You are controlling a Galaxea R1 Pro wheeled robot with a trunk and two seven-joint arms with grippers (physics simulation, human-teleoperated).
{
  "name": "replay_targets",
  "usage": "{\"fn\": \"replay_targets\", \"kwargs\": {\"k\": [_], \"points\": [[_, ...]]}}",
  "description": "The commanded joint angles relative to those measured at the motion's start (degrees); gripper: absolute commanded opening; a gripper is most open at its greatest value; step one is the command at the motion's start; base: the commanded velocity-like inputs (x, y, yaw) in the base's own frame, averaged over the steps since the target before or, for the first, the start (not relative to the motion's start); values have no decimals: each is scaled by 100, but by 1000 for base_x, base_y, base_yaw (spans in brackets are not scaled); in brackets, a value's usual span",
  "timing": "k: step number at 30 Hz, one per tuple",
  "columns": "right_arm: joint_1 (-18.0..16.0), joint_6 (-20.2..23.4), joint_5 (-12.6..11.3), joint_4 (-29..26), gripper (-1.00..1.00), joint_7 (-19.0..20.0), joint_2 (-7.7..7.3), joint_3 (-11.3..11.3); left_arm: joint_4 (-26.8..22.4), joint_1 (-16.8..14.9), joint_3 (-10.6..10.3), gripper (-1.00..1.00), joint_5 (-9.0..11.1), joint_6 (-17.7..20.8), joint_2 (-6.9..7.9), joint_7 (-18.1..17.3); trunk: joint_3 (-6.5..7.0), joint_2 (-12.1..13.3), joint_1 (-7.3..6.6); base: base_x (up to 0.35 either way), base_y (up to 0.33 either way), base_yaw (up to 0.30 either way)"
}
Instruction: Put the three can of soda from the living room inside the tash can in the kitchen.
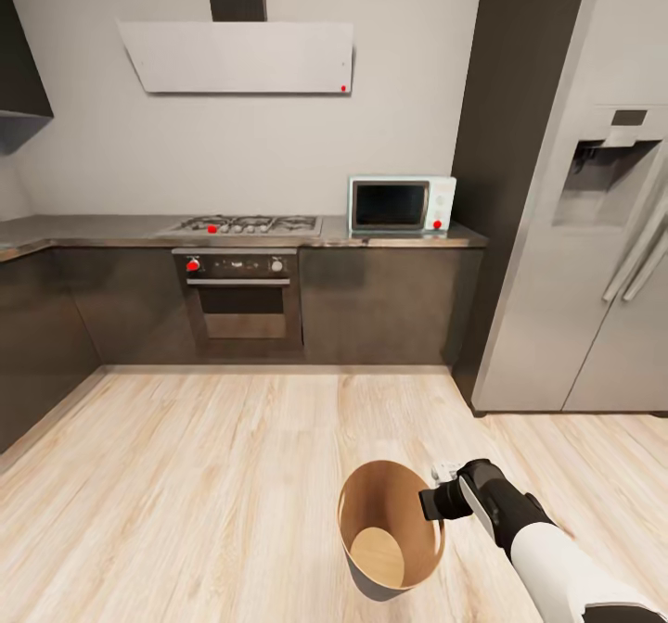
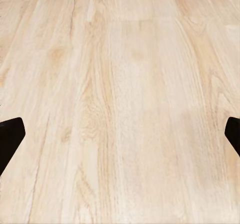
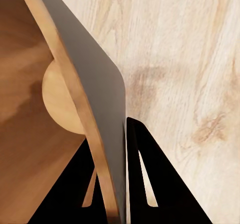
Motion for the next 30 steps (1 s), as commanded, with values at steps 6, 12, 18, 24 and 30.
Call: {"fn": "replay_targets", "kwargs": {"k": [6, 12, 18, 24, 30], "points": [[-2, 20, -108, -2, -100, 35, 1, -11, 0, 0, 0, 100, 4, 0, 0, 1, 109, 242, -133, 0, 0, 0], [-2, 20, -108, -2, -100, 35, 14, -7, 0, 0, 0, 100, 8, 0, 0, 3, 216, 482, -264, 0, 0, 0], [-2, 27, -106, -2, -100, 27, 43, -6, 0, 0, 6, 100, 3, 0, 0, 6, 324, 723, -396, 0, 0, 0], [-2, 29, -105, -2, -100, 30, 45, -6, 0, 0, 9, 100, 7, 0, 0, 8, 432, 964, -528, 0, 0, 0], [5, 29, -105, -2, -100, 32, 45, -6, 0, 0, 14, 100, 5, 0, 1, 9, 540, 1204, -660, 0, 0, 0]]}}
